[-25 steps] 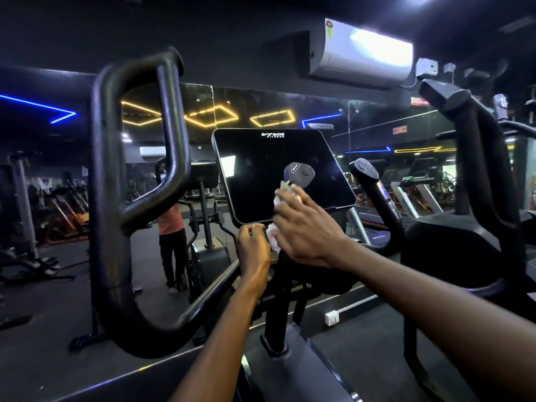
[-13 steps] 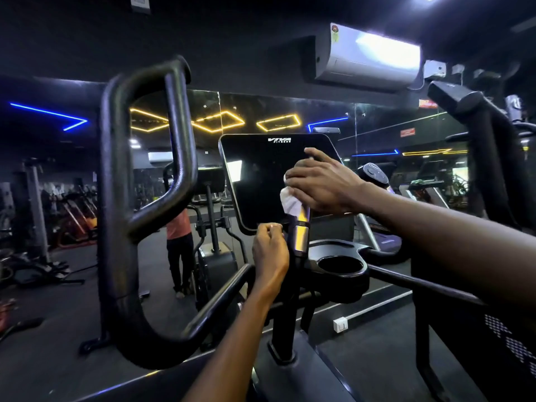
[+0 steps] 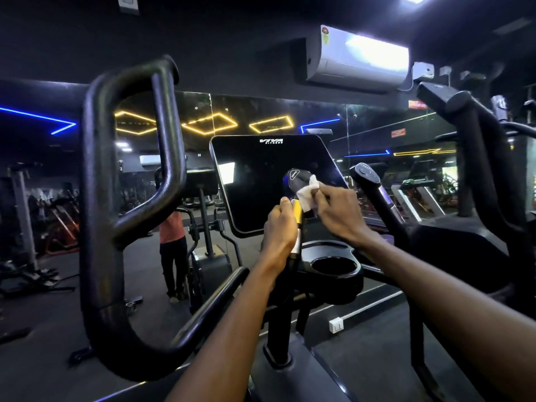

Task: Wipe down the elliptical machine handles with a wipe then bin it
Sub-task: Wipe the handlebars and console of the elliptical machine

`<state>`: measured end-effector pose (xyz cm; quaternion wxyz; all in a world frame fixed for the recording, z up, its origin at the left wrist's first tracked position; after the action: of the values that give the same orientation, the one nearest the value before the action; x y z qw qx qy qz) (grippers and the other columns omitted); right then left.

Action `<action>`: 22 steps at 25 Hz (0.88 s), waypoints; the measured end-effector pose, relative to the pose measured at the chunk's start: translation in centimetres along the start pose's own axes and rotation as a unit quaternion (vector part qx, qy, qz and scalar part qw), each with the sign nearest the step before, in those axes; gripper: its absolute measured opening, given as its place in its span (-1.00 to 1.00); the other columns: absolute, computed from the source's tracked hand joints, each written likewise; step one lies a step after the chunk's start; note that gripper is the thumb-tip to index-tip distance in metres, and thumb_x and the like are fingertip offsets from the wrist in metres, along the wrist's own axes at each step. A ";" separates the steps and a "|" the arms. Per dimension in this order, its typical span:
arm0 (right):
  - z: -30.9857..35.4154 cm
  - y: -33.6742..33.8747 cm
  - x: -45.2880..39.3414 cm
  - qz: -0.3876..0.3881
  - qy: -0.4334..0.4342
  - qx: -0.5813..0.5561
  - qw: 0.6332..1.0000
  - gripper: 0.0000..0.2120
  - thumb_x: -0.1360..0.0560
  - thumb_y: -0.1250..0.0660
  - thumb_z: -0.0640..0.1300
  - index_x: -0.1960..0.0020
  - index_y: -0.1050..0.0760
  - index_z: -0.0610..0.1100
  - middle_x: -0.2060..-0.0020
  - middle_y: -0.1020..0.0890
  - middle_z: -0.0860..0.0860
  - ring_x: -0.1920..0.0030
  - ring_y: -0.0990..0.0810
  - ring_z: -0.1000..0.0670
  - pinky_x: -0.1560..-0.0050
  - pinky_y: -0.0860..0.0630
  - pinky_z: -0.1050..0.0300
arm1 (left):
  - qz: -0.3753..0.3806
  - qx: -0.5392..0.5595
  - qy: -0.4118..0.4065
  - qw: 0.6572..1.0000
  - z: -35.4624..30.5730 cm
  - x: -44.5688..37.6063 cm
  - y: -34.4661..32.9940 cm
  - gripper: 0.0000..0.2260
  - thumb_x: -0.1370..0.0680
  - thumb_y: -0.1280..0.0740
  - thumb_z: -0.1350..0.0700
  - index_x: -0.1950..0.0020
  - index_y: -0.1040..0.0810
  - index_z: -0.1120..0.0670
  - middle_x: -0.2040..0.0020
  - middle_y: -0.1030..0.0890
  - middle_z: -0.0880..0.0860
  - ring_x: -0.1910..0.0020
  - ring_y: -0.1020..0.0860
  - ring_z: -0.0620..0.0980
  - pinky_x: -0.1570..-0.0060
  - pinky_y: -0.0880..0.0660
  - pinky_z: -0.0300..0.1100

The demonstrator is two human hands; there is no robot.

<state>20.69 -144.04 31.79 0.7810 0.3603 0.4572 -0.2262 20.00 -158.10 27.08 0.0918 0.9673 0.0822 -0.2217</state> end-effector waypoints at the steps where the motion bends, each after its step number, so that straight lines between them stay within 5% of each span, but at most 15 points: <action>1: -0.2 -0.2 -0.1 -0.011 -0.006 -0.016 1.000 -0.75 -0.60 -0.21 -0.25 -0.15 -0.62 -0.22 0.06 -0.71 -0.21 0.02 -0.65 -0.21 0.10 -0.35 0.09 | -0.013 0.013 0.009 1.000 0.0 -0.3 -0.1 -0.32 -0.41 0.10 -0.41 -0.01 -0.62 0.02 0.10 -0.68 0.12 0.11 -0.66 0.17 -0.04 -0.56 0.20; 4: 2.0 -1.4 -1.0 -0.023 0.009 -0.085 0.996 -0.65 -0.58 -0.15 -0.36 -0.33 -0.48 -0.36 -0.30 -0.54 -0.29 -0.33 -0.51 -0.22 -0.31 -0.35 0.15 | -0.045 0.006 0.008 0.999 -0.7 0.6 -0.1 -0.35 -0.50 0.14 -0.32 0.06 -0.62 0.05 0.18 -0.68 0.12 0.25 -0.67 0.12 0.05 -0.60 0.14; 6: 3.9 -2.2 0.5 -0.040 0.086 -0.067 0.993 -0.59 -0.59 -0.10 -0.26 -0.39 -0.43 -0.36 -0.40 -0.44 -0.27 -0.46 -0.36 -0.16 -0.48 -0.26 0.05 | -0.061 -0.009 -0.013 0.998 -0.8 1.0 0.3 -0.40 -0.57 0.13 -0.26 0.08 -0.61 0.06 0.13 -0.67 0.12 0.13 -0.65 0.12 -0.01 -0.57 0.15; 8: 4.4 -2.3 1.3 -0.031 0.183 -0.027 0.982 -0.53 -0.58 -0.06 -0.17 -0.39 -0.43 -0.36 -0.39 -0.45 -0.26 -0.47 -0.35 -0.14 -0.50 -0.25 -0.07 | -0.069 -0.011 -0.023 0.997 -0.9 1.1 0.7 -0.44 -0.63 0.11 -0.20 0.11 -0.60 0.06 0.15 -0.66 0.09 0.13 -0.63 0.06 -0.02 -0.57 0.11; 11: 3.2 -1.4 0.0 -0.007 0.211 0.005 0.978 -0.53 -0.56 -0.07 -0.19 -0.38 -0.45 -0.34 -0.38 -0.47 -0.27 -0.44 -0.41 -0.21 -0.43 -0.34 -0.22 | -0.061 -0.001 -0.019 0.998 -0.9 1.0 0.4 -0.44 -0.65 0.11 -0.16 0.12 -0.59 0.11 0.31 -0.66 0.10 0.36 -0.64 0.04 0.12 -0.61 0.10; 15: 2.7 -2.0 2.5 0.009 0.323 0.046 0.945 -0.59 -0.58 -0.16 -0.27 -0.39 -0.43 -0.36 -0.40 -0.45 -0.28 -0.46 -0.38 -0.22 -0.47 -0.30 -0.16 | -0.059 -0.001 -0.035 0.998 -0.5 0.8 0.4 -0.47 -0.65 0.09 -0.17 0.00 -0.61 0.04 0.13 -0.68 0.08 0.15 -0.65 0.03 0.01 -0.59 0.10; 19: 2.5 -1.1 0.3 -0.018 0.223 0.002 0.975 -0.58 -0.61 -0.10 -0.22 -0.41 -0.41 -0.36 -0.40 -0.45 -0.27 -0.46 -0.38 -0.21 -0.43 -0.35 -0.20 | -0.051 -0.008 -0.026 0.998 -0.3 0.9 0.3 -0.43 -0.64 0.11 -0.20 0.03 -0.57 0.12 0.26 -0.65 0.14 0.31 -0.65 0.09 0.18 -0.62 0.06; 22: 2.7 -2.5 3.2 -0.048 0.268 0.013 0.962 -0.60 -0.58 -0.15 -0.29 -0.39 -0.41 -0.39 -0.40 -0.44 -0.30 -0.45 -0.38 -0.24 -0.46 -0.32 -0.18 | -0.058 -0.022 -0.044 0.997 -0.3 0.9 0.4 -0.47 -0.66 0.10 -0.17 0.08 -0.58 0.06 0.21 -0.64 0.07 0.21 -0.63 0.01 0.12 -0.59 -0.01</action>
<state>22.01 -147.82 28.97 0.6138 0.3953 0.6633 -0.1643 20.98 -158.36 27.04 0.1035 0.9480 0.1385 -0.2674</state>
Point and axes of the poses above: each hand's wrist, its own x-axis away from the middle knuckle, its own y-axis out of the back of the hand, z = x × y, the point moved 6 cm from there along -x, towards the middle knuckle
